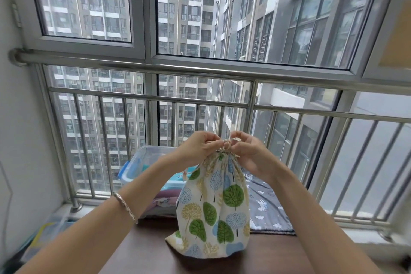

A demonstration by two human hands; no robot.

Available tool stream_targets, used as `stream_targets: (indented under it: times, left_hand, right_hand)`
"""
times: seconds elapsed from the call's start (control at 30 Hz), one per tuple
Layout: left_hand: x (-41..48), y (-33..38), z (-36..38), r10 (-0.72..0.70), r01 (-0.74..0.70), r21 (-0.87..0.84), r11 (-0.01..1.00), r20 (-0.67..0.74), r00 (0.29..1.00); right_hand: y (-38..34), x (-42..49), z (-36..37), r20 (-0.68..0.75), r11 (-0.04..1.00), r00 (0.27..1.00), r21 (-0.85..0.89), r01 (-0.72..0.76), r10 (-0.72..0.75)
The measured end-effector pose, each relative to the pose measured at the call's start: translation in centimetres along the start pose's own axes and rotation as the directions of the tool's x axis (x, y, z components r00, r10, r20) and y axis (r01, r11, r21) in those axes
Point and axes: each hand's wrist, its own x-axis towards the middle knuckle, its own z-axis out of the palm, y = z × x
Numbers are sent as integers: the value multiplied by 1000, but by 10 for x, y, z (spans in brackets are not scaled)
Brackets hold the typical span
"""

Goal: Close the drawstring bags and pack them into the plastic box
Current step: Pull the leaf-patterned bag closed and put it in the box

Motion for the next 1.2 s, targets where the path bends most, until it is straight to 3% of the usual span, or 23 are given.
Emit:
stream_targets:
  times: [0.1, 0.2, 0.4, 0.63, 0.83, 0.97, 1.07, 1.2]
  left_hand:
    - [-1, -4, 4, -37, 38, -51, 998, 24, 999]
    - [-2, -10, 6, -50, 53, -80, 995, 39, 998]
    - [-3, -7, 7, -55, 63, -201, 978, 48, 997]
    - [-6, -4, 5, -82, 104, -262, 960, 94, 992]
    - [-5, -6, 0, -80, 104, -194, 975, 128, 989]
    - [-7, 0, -11, -42, 49, -36, 998, 163, 986]
    - [-7, -5, -26, -24, -8, 177, 984, 174, 984]
    - [-8, -16, -40, -29, -13, 275, 961, 150, 988]
  right_hand:
    - [5, -2, 2, -73, 963, 986, -234, 130, -150]
    - [8, -7, 9, -126, 814, 927, -530, 238, -354]
    - [13, -9, 10, -122, 666, 851, -682, 303, -512]
    - [12, -10, 9, -81, 660, 864, -682, 316, -497]
    - [14, -9, 7, -90, 734, 905, -621, 276, -416]
    - [12, -3, -11, -93, 851, 976, -511, 125, -199]
    - [8, -4, -22, -86, 839, 988, -541, 63, -130]
    - [6, -4, -33, -39, 797, 998, -604, 11, -43]
